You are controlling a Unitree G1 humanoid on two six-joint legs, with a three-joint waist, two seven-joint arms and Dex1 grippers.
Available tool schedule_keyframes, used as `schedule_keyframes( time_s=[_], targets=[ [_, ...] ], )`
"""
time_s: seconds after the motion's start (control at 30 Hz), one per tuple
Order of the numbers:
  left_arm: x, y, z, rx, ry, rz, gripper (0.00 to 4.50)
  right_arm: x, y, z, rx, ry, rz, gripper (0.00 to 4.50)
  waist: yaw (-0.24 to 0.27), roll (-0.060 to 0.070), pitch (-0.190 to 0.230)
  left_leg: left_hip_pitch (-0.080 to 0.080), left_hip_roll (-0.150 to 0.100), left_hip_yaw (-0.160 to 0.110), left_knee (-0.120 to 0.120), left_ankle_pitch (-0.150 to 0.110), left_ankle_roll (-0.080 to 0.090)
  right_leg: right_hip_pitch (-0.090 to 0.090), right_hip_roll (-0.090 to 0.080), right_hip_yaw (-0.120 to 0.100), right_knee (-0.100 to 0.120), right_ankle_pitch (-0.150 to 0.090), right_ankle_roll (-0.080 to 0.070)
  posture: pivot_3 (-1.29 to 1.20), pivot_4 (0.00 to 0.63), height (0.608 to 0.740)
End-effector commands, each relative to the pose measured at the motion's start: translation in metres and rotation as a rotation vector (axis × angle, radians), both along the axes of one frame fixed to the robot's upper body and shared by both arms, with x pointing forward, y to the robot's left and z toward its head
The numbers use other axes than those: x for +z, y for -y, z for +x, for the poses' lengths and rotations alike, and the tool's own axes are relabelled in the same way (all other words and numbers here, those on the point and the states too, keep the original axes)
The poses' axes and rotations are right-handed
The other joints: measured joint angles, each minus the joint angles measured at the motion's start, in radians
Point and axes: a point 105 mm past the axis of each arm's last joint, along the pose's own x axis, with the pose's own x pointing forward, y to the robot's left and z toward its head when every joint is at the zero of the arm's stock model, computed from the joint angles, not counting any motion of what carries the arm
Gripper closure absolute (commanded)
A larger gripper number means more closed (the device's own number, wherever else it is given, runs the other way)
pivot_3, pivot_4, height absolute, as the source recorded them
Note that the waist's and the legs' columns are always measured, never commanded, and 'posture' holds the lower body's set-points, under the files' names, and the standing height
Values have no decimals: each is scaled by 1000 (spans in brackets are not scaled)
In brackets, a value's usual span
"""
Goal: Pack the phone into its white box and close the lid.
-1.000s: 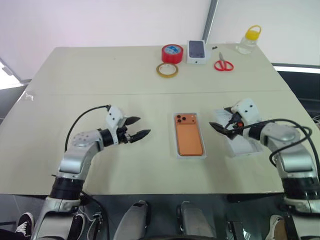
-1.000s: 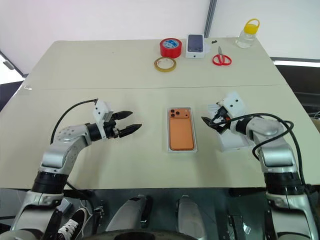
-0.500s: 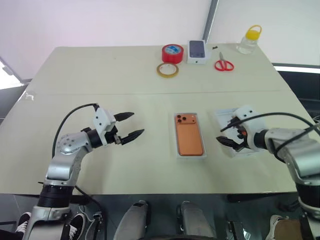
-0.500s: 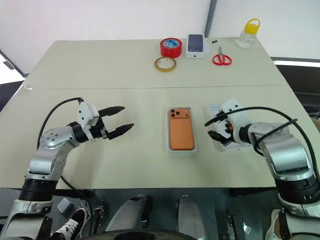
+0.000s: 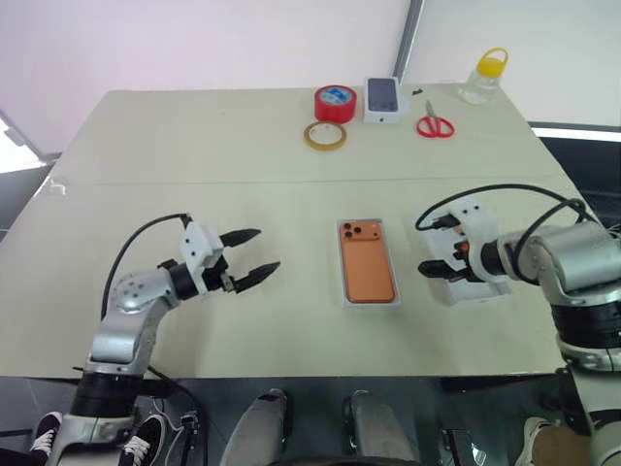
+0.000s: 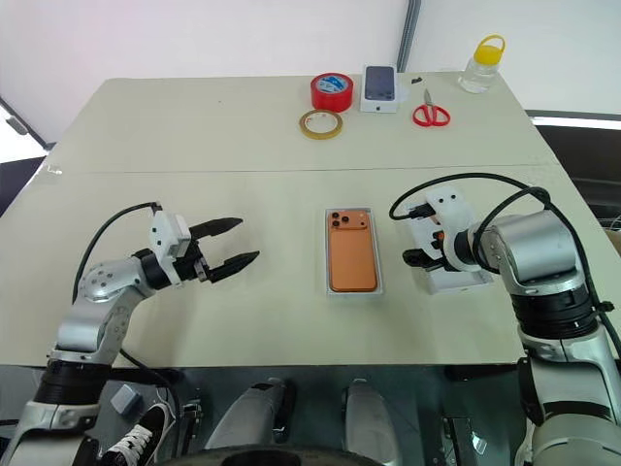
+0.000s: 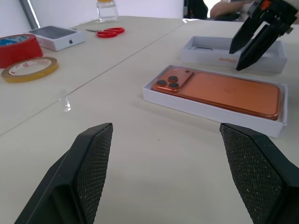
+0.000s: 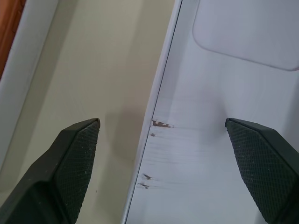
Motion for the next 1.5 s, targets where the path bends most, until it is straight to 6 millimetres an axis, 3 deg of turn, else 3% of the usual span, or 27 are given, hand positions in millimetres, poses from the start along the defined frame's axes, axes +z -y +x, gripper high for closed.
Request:
schedule_keyframes(
  time_s=[0.03,0.27,0.3,0.37,0.57,0.63,0.87,1.07,1.17,1.27,1.4,1.5],
  targets=[
    [13,0,-5,-9,52,-14,650,10,-2,4,2,22,6,0,0,0,0,0,0,0,0,0,0,0,0,0,0,0,0,0,150,740],
    [11,8,-5,-3,63,-22,650,9,-2,3,12,17,-54,0,0,0,0,0,0,0,0,0,0,0,0,0,0,0,0,0,150,740],
    [11,9,-5,-2,64,-25,613,8,-2,3,14,16,-56,246,0,0,0,0,0,0,0,0,0,0,0,0,0,0,0,0,150,740],
    [10,11,-5,0,64,-30,595,7,-3,3,12,12,-56,760,1,0,0,0,0,0,0,0,0,0,0,0,0,0,0,0,150,740],
    [11,14,-3,8,64,-38,595,9,1,6,-16,27,-84,3793,-1,0,0,0,0,0,0,0,0,0,0,0,0,0,0,0,150,740],
    [11,14,-3,12,65,-37,595,8,1,6,-11,24,-90,4452,0,0,0,0,0,0,0,0,0,0,0,0,0,0,0,0,150,740],
    [11,13,-1,16,61,-35,595,8,-1,9,-42,40,-64,4452,-2,0,0,0,0,0,0,0,0,0,0,0,0,0,0,0,150,740],
    [13,12,3,21,63,-34,595,24,-4,25,-108,105,-4,4452,-3,0,0,0,0,0,0,0,0,0,0,0,0,0,0,0,150,740],
    [14,11,6,34,57,-45,595,58,-17,49,-121,299,149,4452,-5,1,1,0,0,0,0,0,0,0,1,0,0,0,0,0,150,740],
    [16,10,9,47,54,-56,595,76,-38,60,-55,427,343,4452,-2,2,1,0,0,0,-1,0,0,-1,1,0,1,0,0,0,150,740],
    [18,9,11,60,52,-64,595,88,-58,65,7,507,500,4452,-2,2,1,0,0,0,-1,0,0,-1,1,0,0,0,0,0,150,740],
    [20,9,12,69,50,-72,595,108,-87,60,63,514,812,4452,-4,2,1,0,0,0,-1,0,0,-1,1,0,1,0,0,0,150,740]
  ],
)
